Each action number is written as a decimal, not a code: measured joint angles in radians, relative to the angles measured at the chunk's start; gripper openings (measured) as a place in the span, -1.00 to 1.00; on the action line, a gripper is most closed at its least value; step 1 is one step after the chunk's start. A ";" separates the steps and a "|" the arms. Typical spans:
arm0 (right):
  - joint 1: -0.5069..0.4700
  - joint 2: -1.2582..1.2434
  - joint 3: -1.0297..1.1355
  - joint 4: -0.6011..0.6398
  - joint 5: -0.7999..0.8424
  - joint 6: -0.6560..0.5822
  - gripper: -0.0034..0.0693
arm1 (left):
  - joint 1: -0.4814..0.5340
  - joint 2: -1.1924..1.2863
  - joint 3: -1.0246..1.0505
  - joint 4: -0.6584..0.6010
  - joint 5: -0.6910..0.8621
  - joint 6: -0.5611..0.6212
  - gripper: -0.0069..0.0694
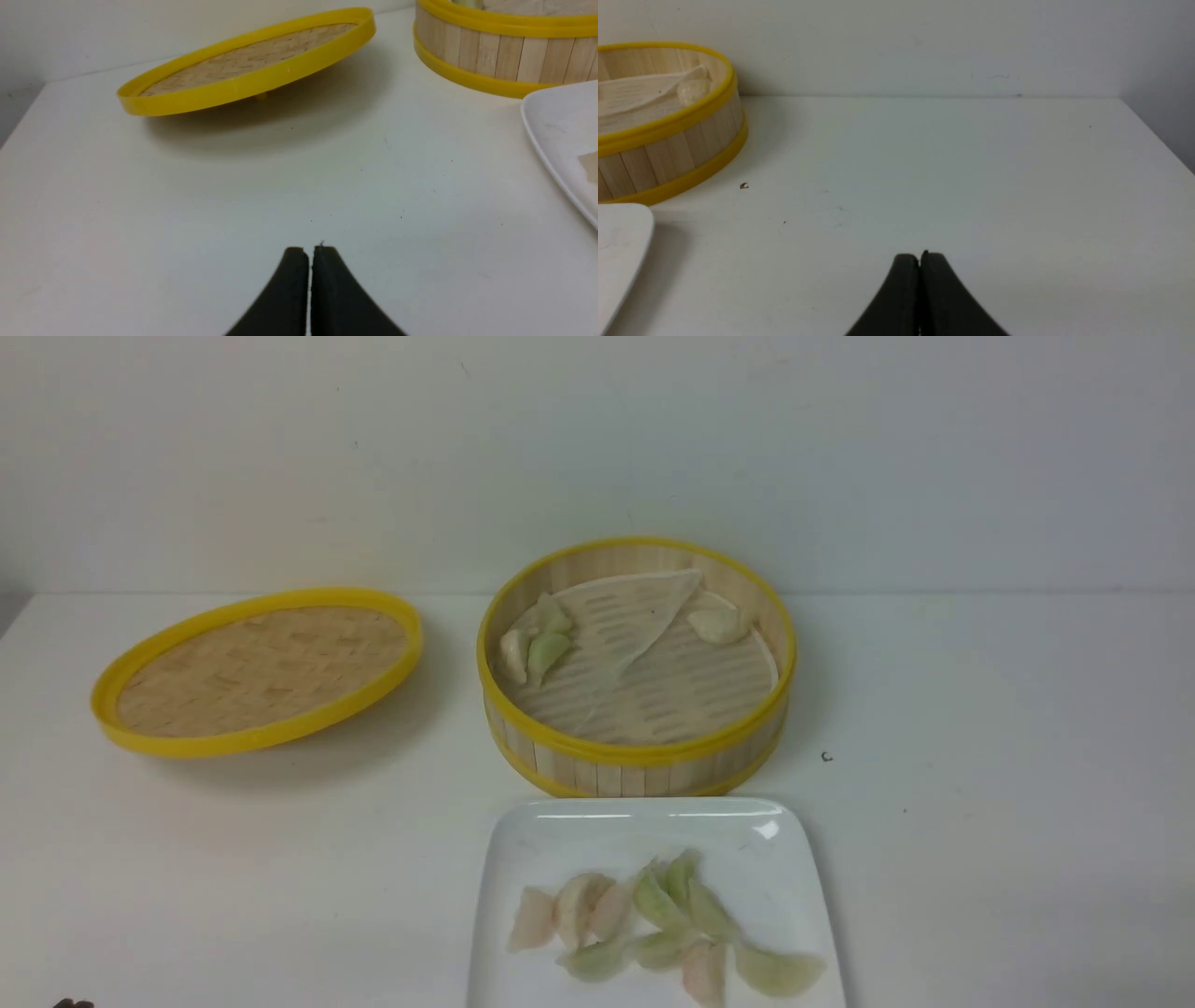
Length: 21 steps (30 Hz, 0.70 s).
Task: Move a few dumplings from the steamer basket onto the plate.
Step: Use the right arm to grab a dumpling from inside the steamer
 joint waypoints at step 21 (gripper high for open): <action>0.039 0.049 -0.136 0.408 -0.418 0.373 -0.95 | 0.000 0.000 0.000 0.000 0.001 0.000 -0.83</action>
